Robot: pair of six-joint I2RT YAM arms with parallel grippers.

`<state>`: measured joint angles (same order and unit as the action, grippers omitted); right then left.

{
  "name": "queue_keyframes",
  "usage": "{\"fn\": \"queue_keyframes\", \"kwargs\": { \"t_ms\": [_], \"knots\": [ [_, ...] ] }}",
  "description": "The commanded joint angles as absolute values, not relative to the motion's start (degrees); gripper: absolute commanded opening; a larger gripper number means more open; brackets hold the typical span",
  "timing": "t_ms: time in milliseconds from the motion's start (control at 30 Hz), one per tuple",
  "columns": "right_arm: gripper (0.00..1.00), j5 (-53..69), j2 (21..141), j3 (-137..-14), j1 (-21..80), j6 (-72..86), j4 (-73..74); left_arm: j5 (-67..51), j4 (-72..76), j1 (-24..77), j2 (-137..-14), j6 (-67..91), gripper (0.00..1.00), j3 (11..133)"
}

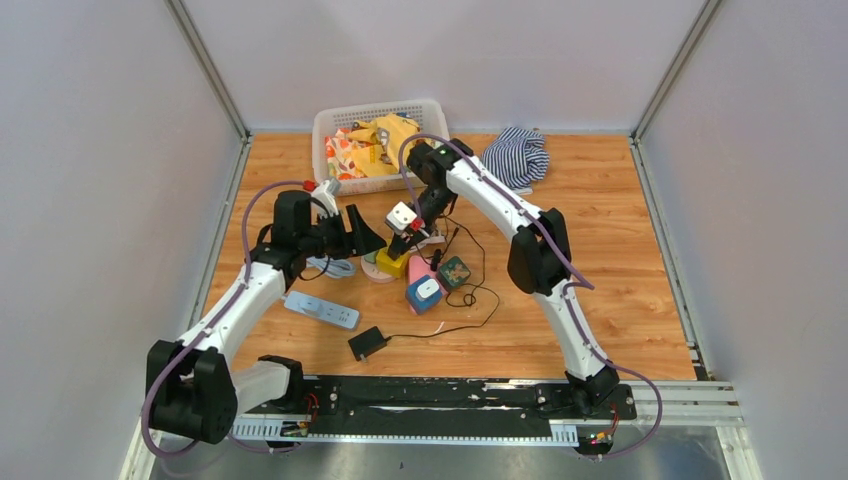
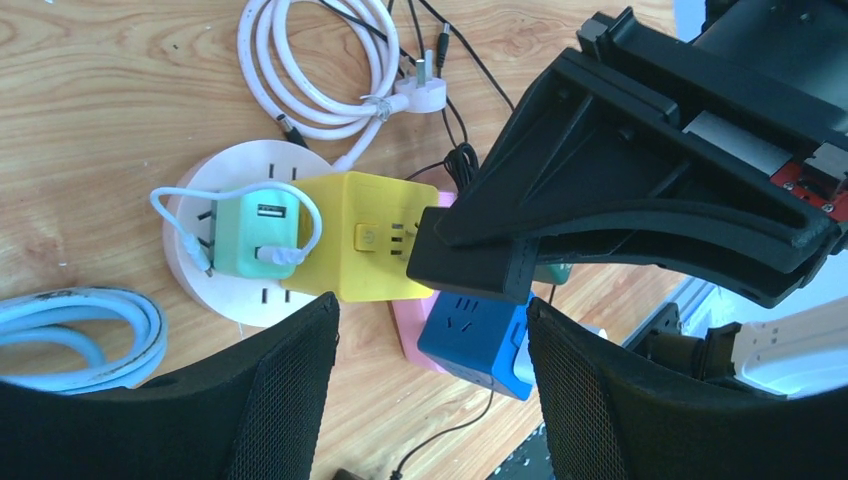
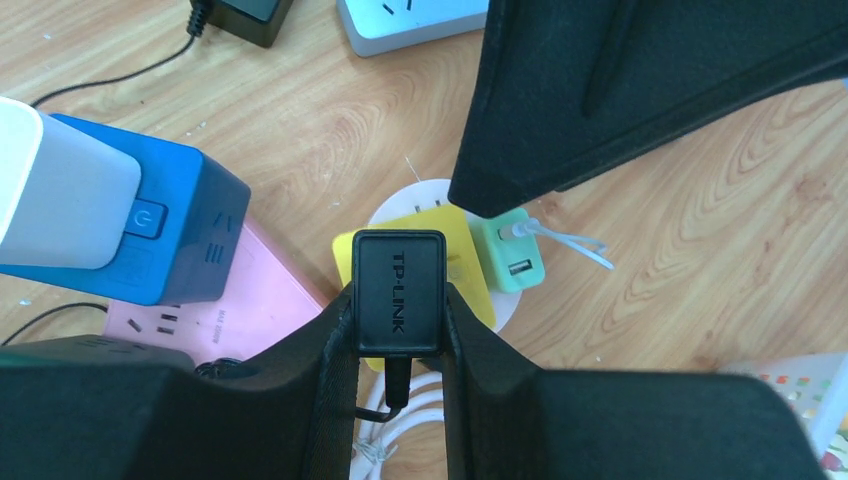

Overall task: Insert the plug
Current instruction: Adjust the plug.

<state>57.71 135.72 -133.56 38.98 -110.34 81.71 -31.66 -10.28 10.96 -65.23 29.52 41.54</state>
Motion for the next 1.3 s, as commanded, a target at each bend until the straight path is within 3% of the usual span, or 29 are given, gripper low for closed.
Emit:
{"fn": "queue_keyframes", "kwargs": {
  "t_ms": [0,767,1267],
  "knots": [
    [0.0,59.04,138.98,-135.0,39.82,-113.31,87.02,-34.11,-8.22,10.64,-66.42,30.21,0.71,42.31],
    [0.0,54.39,140.74,-139.77,39.77,-112.95,84.02,-37.63,-7.15,10.72,-71.27,31.18,0.7,43.39],
    [0.0,65.61,127.07,-129.27,37.12,-98.9,72.09,-36.99,-2.23,10.77,-61.41,23.84,0.7,41.55]
  ]
}}
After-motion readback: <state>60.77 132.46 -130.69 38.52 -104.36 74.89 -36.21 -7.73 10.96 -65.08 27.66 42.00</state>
